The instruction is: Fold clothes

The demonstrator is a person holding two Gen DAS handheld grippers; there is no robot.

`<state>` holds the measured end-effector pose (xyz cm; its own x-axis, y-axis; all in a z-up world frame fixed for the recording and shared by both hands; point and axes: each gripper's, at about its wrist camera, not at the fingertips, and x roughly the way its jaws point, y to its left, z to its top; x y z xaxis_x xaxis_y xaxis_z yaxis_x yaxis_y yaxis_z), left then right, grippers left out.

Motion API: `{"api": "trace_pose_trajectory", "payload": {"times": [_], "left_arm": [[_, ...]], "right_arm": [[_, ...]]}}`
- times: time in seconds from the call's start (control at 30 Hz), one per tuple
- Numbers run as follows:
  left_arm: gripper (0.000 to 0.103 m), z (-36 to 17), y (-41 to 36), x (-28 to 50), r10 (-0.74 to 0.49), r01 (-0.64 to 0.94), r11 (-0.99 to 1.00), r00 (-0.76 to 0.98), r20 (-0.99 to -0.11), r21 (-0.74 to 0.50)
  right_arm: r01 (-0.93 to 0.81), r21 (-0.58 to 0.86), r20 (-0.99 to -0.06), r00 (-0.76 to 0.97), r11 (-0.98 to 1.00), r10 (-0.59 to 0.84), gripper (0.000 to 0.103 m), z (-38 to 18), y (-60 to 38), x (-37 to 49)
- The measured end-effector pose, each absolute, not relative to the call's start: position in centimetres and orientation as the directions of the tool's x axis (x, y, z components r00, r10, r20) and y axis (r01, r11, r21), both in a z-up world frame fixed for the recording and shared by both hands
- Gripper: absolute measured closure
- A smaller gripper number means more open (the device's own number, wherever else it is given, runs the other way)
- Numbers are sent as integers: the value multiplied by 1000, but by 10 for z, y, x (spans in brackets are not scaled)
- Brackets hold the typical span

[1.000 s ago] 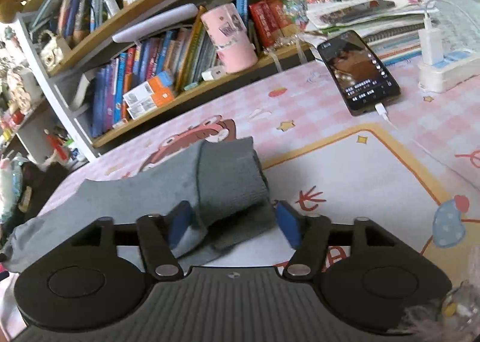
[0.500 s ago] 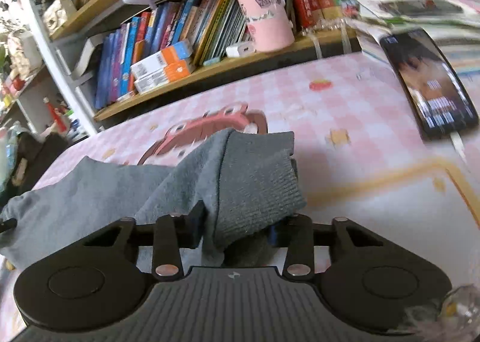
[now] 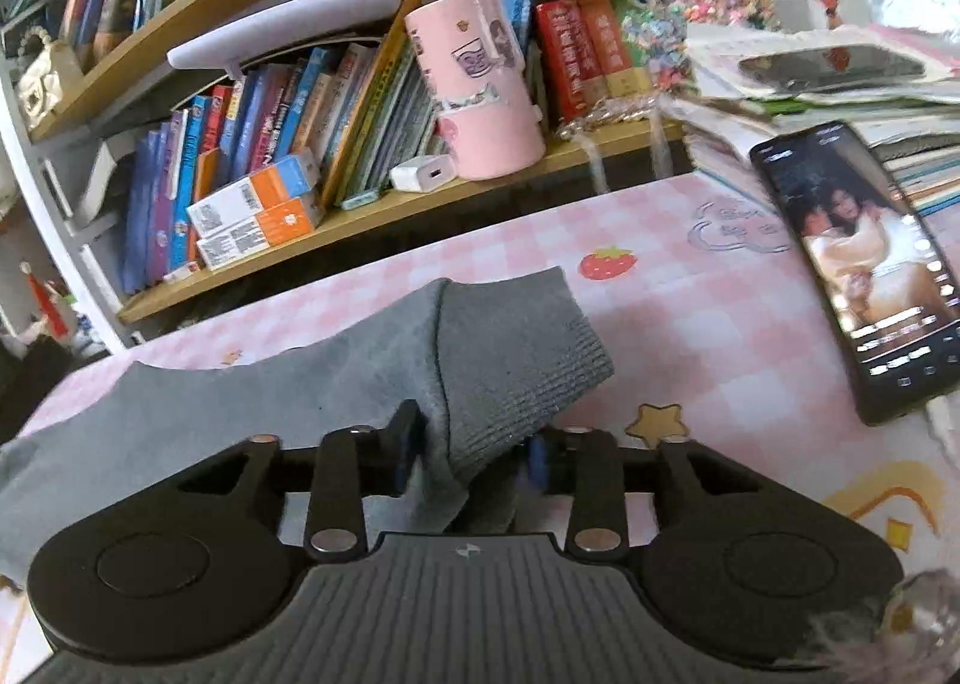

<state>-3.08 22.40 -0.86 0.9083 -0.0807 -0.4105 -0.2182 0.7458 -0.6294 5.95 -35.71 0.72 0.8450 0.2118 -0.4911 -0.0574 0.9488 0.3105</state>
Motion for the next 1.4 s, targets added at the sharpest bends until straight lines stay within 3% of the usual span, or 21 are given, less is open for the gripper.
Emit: {"api": "trace_pose_trajectory", "payload": {"times": [0.03,0.1,0.27,0.37,0.5,0.77,1.2,1.4], "left_arm": [[82,-9,222,-31,-74,-220,755,908,-413,-618],[79,-10,219,-30,-62,-223,768,907,-417,-600],[50,-13,220,-32,-46,-234,766,909,-415,-598],[45,-15,223,-34,-43,-229,764,915,-402,-603],[39,-16,223,-34,-54,-209,768,920,-387,-605],[27,-15,220,-32,-73,-186,777,923,-379,-602],[20,-14,217,-30,-84,-171,787,922,-377,-593],[16,-13,215,-28,-77,-174,790,923,-376,-588]], "right_arm": [[-51,303,-474,858,952,197,54,10,-356,54],[-35,292,-426,890,956,163,23,14,-352,40],[-26,255,-310,945,967,108,10,24,-337,5],[-76,195,-265,956,978,127,2,29,-318,-6],[-213,75,-268,937,974,226,0,35,-278,-6],[-471,-34,-425,805,882,414,0,22,-189,22],[-591,-122,-538,715,798,447,0,7,-104,53],[-637,-140,-497,708,758,503,0,17,-95,33]]}}
